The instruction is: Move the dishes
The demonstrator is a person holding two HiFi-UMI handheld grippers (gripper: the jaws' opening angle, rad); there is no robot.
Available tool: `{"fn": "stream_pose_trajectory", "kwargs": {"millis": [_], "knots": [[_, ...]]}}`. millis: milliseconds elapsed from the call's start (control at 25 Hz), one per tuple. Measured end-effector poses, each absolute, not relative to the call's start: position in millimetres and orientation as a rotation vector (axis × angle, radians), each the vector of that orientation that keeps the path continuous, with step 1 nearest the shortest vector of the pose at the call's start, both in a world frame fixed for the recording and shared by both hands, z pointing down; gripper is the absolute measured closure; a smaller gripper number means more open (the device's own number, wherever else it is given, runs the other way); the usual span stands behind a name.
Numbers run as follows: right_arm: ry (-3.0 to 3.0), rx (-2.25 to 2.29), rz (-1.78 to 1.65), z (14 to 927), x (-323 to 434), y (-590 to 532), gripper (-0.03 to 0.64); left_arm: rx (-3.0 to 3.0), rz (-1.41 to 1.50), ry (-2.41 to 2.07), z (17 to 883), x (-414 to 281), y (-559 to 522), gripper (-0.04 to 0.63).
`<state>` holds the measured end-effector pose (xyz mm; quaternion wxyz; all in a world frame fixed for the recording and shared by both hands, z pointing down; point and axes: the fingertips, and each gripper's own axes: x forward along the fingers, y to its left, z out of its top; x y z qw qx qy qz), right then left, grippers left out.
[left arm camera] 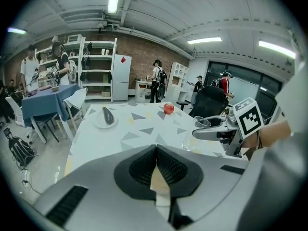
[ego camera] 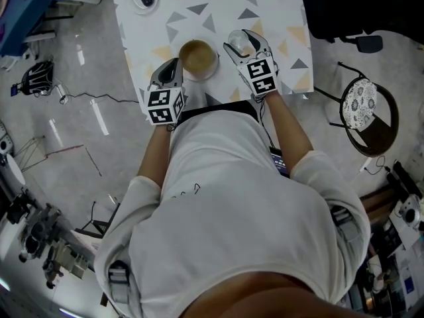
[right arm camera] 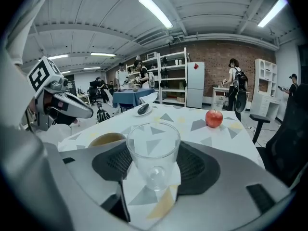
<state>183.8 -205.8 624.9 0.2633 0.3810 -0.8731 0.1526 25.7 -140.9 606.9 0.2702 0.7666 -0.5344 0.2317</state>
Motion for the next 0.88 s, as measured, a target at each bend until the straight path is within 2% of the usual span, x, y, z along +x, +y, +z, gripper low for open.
{"fn": "stream_pose_trajectory", "kwargs": {"millis": [600,760,880], "knots": [[-2.345,1.031,0.479,640,188,-201,0.337,2.068,0.634,-1.411,610,35,-142,0.575],[-2.370,1.004,0.556,643,192,-190,0.255,2.063,0.614,-1.412,610,37,-144,0.575],[-2.357,0.993,0.611,644,203,-170,0.250,2.048,0.599,-1.428,609,34,-146,0.575]]}}
